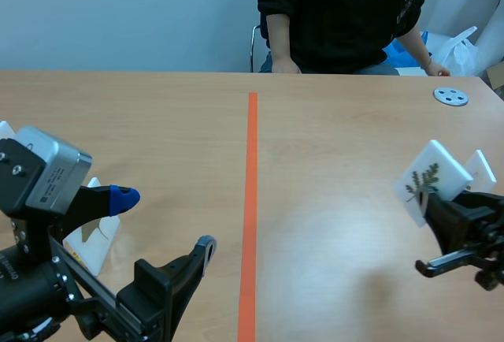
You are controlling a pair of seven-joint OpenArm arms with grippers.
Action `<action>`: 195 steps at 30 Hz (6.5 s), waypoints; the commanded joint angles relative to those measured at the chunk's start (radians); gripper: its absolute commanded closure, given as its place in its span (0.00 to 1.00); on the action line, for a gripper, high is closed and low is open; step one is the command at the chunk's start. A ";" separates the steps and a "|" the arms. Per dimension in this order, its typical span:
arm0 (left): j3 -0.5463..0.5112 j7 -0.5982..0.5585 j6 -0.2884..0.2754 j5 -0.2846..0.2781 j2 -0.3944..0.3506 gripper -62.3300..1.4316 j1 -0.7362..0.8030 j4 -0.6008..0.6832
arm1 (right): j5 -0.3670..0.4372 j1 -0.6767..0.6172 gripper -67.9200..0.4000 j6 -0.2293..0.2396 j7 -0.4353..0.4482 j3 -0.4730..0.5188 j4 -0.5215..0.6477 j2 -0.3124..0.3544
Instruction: Sort the leaf by its shape. The table is split by an orange tape line. A compound leaf with several leaflets goes to the left side, a simple leaf with one blade goes to the right side. Return to the home posture when a red brick is placed on the table.
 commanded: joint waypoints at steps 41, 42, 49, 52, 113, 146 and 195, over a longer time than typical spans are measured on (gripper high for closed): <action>-0.003 -0.021 0.001 -0.008 0.002 0.00 0.005 0.028 | 0.069 0.336 0.69 -0.097 -0.065 0.077 -0.509 -0.076; -0.003 -0.021 0.001 -0.008 0.002 0.00 0.005 0.028 | 0.069 0.336 0.63 -0.097 -0.064 0.077 -0.509 -0.076; -0.003 -0.021 0.001 -0.008 0.002 0.00 0.005 0.028 | 0.069 0.336 0.21 -0.097 0.007 0.077 -0.509 -0.075; -0.003 -0.021 0.001 -0.008 0.002 0.00 0.005 0.028 | 0.070 0.336 0.04 -0.097 0.038 0.077 -0.509 -0.069; -0.003 -0.023 0.002 -0.008 0.003 0.00 0.005 0.028 | -0.060 -0.208 0.00 -0.085 -0.373 -0.086 0.468 -0.119; -0.003 -0.022 0.002 -0.008 0.003 0.00 0.005 0.028 | -0.074 -0.156 0.00 -0.086 -0.365 -0.093 0.467 -0.061; -0.003 -0.022 0.002 -0.008 0.003 0.00 0.005 0.028 | -0.074 -0.156 0.00 -0.086 -0.364 -0.093 0.467 -0.062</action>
